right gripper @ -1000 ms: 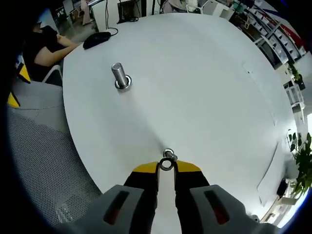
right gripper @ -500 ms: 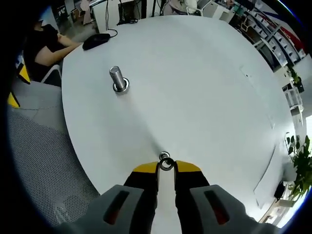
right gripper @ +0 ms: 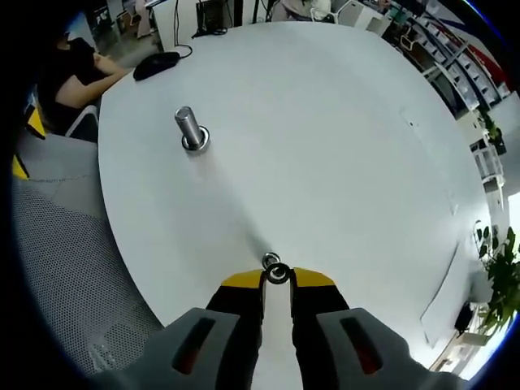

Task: Place the washer onto the threaded stud by aligning its center hole with the stud, sliding it down to the base, and recovering from edge contact or off-axis alignment until the washer reaches the visible bottom stop.

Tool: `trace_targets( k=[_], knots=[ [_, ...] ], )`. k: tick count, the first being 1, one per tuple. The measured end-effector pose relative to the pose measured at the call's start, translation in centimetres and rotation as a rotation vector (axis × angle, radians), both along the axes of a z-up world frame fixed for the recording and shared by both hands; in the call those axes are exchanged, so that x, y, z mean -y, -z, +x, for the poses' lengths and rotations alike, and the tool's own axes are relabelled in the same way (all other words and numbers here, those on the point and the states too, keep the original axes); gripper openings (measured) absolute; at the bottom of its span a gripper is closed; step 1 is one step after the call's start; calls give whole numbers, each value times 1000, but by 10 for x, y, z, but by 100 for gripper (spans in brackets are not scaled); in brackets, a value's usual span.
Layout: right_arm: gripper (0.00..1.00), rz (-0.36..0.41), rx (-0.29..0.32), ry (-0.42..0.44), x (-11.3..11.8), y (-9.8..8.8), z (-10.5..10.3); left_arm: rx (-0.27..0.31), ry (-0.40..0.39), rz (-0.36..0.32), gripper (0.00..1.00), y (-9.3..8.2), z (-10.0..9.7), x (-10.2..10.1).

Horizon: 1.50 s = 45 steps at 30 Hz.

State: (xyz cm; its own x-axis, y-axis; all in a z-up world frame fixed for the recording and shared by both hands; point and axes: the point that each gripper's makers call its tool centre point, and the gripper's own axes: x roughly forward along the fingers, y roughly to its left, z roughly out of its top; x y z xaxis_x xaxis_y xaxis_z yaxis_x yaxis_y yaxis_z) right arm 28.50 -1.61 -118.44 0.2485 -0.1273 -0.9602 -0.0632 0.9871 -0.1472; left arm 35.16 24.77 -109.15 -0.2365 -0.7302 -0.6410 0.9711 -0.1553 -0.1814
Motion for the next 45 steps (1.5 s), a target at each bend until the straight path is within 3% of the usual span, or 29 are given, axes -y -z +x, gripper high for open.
trace_targets(
  k=[32,45],
  knots=[
    [14,36,-65,9,-5,40,5,-4,-7,13,25,3,1,-2],
    [19,42,-55,48,-6,45,4,-3,-12,14,25,3,1,-3]
  ],
)
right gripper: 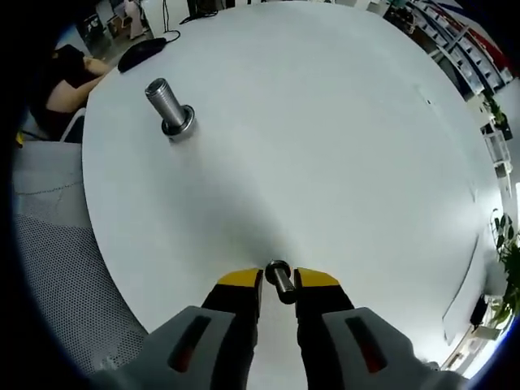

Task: Place the washer onto the threaded stud by aligning its center hole with the stud, sliding it down to the base, and recovering from edge contact or off-axis alignment until the washer reaches the visible bottom stop.

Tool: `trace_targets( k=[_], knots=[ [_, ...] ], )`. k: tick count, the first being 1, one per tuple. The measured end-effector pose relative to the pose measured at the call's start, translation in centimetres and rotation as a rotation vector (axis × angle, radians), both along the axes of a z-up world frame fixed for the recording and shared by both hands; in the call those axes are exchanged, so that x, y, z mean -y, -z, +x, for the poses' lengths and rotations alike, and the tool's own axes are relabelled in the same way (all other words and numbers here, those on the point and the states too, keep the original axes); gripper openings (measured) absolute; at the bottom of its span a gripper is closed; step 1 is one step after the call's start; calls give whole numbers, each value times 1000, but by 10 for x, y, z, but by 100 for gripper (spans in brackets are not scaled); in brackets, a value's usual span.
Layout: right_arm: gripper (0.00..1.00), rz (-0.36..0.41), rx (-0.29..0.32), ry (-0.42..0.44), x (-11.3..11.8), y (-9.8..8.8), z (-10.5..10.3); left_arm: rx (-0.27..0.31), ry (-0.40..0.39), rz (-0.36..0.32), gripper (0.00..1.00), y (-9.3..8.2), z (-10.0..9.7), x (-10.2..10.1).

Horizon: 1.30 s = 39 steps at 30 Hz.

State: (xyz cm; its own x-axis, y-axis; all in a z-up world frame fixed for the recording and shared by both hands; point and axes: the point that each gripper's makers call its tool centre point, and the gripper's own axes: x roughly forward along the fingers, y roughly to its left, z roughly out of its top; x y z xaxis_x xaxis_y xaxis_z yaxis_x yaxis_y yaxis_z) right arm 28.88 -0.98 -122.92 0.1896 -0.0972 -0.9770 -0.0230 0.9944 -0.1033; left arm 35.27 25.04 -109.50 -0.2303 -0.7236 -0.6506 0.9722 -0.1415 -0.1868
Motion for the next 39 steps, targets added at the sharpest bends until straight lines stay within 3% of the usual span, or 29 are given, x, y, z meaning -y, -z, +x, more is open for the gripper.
trace_targets(
  k=[9,15,18,24,28,33,37,39],
  knots=[
    [25,-27,29,16,1,-12,-16,-1,0,-14,25,-4,-1,1],
    [28,-55,117,55,0,-38,-29,-4,-15,-23,25,-2,3,2],
    [28,-23,251,159,-6,-52,-33,-4,-12,-20,25,-1,3,3],
    [28,-17,424,249,-27,-92,-51,-7,4,-21,25,-3,0,2],
    [29,-27,516,289,-45,-120,-72,-10,4,-26,25,-2,1,4],
    [30,-54,649,426,-60,-154,-99,-17,1,-31,25,-5,1,3],
    [35,-100,676,445,-71,-169,-109,-22,-4,-31,25,-5,1,3],
    [35,-110,727,475,-75,-179,-110,-25,-11,-34,25,-6,2,4]
  ],
)
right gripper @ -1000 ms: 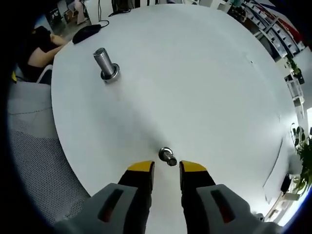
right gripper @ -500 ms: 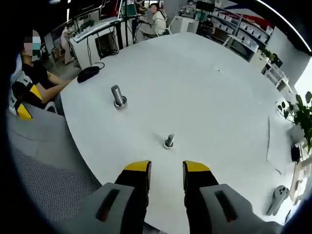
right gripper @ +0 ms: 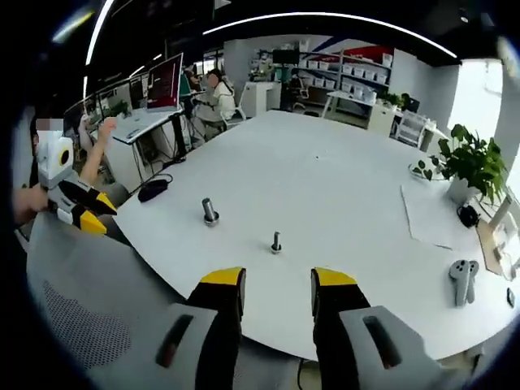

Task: Place the washer onto the threaded stud by aligning its center hole with the stud, sliding it down to the base, and recovering from edge contact or off-axis alignment until the washer reaches the visible bottom stop.

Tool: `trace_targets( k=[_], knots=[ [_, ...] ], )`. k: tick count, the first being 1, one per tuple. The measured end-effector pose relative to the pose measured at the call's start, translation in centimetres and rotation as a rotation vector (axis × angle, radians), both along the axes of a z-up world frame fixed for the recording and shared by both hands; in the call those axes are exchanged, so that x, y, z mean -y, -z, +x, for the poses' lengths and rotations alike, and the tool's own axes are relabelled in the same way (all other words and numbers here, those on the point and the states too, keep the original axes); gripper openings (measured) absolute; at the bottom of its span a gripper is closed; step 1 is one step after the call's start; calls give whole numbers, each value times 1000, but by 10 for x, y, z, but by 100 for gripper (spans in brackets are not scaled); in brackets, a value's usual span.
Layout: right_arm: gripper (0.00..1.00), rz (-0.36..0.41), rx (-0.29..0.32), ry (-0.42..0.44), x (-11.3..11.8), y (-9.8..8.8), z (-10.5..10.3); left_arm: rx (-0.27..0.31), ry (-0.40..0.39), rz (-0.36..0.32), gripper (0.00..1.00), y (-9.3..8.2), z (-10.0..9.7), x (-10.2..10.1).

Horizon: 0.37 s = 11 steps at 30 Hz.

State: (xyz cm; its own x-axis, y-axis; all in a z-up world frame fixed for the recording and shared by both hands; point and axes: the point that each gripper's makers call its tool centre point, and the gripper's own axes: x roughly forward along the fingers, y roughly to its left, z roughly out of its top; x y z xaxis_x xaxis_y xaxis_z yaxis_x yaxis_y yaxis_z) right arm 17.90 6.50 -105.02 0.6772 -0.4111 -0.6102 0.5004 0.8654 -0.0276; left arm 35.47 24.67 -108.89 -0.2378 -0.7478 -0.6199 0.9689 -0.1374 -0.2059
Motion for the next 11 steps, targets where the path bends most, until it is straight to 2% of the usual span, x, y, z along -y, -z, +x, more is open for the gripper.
trace_targets(
  k=[5,7,9,11],
  knots=[
    [36,-19,73,55,5,-1,-11,-6,-28,-31,25,-6,5,2],
    [36,-8,80,87,7,1,-18,-10,-32,-41,25,-8,5,3],
    [36,5,123,122,9,0,-20,-9,-39,-56,25,-10,7,4],
    [37,35,137,142,10,5,-23,-16,-52,-67,26,-12,8,4]
  ],
)
